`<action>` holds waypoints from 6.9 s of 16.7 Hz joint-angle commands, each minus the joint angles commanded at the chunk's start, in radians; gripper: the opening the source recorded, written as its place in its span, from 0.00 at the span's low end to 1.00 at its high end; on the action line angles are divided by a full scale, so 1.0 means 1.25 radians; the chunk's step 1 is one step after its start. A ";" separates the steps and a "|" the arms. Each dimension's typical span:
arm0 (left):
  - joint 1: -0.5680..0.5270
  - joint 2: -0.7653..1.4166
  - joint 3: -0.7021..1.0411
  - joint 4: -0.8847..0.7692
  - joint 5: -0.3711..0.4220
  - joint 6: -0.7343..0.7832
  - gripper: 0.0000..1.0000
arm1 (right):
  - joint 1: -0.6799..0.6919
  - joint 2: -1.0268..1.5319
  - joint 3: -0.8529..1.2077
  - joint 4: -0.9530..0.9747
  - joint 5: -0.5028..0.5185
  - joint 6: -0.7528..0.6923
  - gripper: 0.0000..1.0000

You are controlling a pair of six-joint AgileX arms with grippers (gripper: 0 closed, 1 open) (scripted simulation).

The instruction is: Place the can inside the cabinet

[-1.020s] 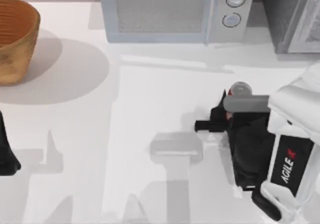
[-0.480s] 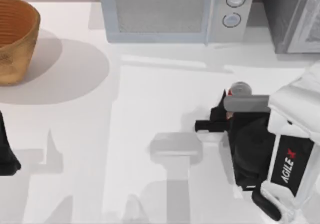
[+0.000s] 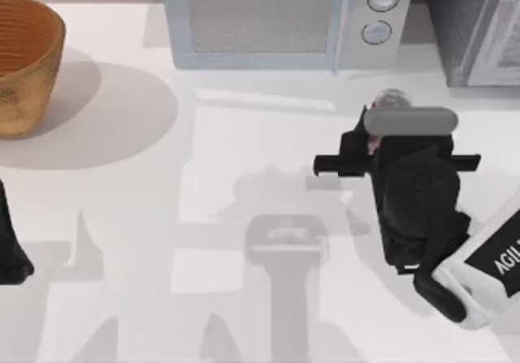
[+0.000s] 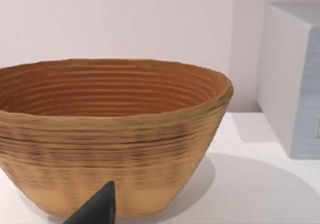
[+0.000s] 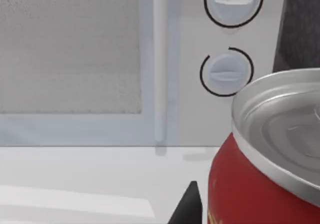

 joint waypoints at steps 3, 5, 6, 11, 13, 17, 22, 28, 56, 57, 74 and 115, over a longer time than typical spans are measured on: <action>0.000 0.000 0.000 0.000 0.000 0.000 1.00 | 0.000 -0.164 0.007 -0.177 -0.001 -0.001 0.00; 0.000 0.000 0.000 0.000 0.000 0.000 1.00 | 0.000 -0.246 0.010 -0.261 -0.001 -0.001 0.00; 0.000 0.000 0.000 0.000 0.000 0.000 1.00 | 0.001 -0.274 0.012 -0.290 -0.002 0.000 0.00; 0.000 0.000 0.000 0.000 0.000 0.000 1.00 | 0.001 -0.309 0.013 -0.326 -0.002 0.001 0.00; 0.000 0.000 0.000 0.000 0.000 0.000 1.00 | 0.000 -0.307 0.011 -0.324 -0.002 0.003 0.00; 0.000 0.000 0.000 0.000 0.000 0.000 1.00 | -0.028 -0.392 -0.016 -0.362 -0.038 -0.002 0.00; 0.000 0.000 0.000 0.000 0.000 0.000 1.00 | -0.126 -0.665 -0.112 -0.493 -0.142 -0.018 0.00; 0.000 0.000 0.000 0.000 0.000 0.000 1.00 | -0.295 -1.101 -0.282 -0.720 -0.309 -0.044 0.00; 0.000 0.000 0.000 0.000 0.000 0.000 1.00 | -0.461 -1.240 0.001 -1.157 -0.485 -0.071 0.00; 0.000 0.000 0.000 0.000 0.000 0.000 1.00 | -0.454 -1.182 0.078 -1.176 -0.476 -0.070 0.00; 0.000 0.000 0.000 0.000 0.000 0.000 1.00 | -0.376 -0.587 0.882 -1.370 -0.387 -0.062 0.00; 0.000 0.000 0.000 0.000 0.000 0.000 1.00 | -0.446 0.022 1.700 -1.577 -0.446 -0.062 1.00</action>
